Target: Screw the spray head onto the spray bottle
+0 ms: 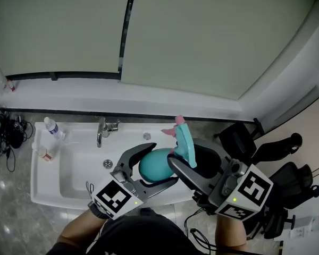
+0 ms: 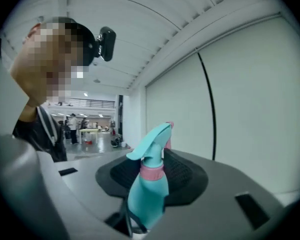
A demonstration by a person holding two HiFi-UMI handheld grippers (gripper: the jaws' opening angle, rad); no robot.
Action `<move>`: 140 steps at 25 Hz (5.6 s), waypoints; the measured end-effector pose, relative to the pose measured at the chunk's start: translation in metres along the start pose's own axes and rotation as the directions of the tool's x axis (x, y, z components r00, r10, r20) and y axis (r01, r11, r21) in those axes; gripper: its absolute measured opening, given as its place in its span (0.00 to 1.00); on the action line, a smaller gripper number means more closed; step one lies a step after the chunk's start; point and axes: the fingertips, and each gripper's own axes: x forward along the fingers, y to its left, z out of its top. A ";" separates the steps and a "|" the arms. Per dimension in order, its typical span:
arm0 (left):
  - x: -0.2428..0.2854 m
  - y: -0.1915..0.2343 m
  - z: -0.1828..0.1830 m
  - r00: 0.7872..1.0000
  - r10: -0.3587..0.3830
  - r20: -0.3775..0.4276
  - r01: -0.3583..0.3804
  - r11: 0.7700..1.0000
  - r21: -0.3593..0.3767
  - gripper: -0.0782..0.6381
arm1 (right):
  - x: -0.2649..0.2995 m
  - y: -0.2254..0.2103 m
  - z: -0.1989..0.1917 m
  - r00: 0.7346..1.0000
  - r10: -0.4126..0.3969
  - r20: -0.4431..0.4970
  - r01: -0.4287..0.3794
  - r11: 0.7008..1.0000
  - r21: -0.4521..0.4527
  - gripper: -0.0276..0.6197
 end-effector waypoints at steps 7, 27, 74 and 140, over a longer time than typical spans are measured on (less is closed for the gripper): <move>0.012 0.015 -0.020 0.994 0.103 -0.036 -0.105 0.994 -0.036 0.69 | 0.007 -0.029 -0.021 0.975 -0.218 -0.042 0.221 0.969 0.112 0.26; -0.019 -0.092 0.012 0.672 -0.716 0.192 0.733 0.604 -0.313 0.69 | -0.031 0.043 0.004 0.629 0.772 0.089 -0.777 0.628 0.047 0.66; 0.012 0.044 -0.049 0.983 0.126 -0.131 -0.132 0.990 -0.045 0.69 | 0.027 -0.043 -0.040 0.989 -0.143 -0.036 0.147 0.941 0.304 0.33; -0.064 -0.086 -0.048 0.775 -0.621 -0.118 0.571 0.768 -0.291 0.69 | -0.004 0.104 -0.033 0.751 0.653 0.100 -0.647 0.758 -0.083 0.20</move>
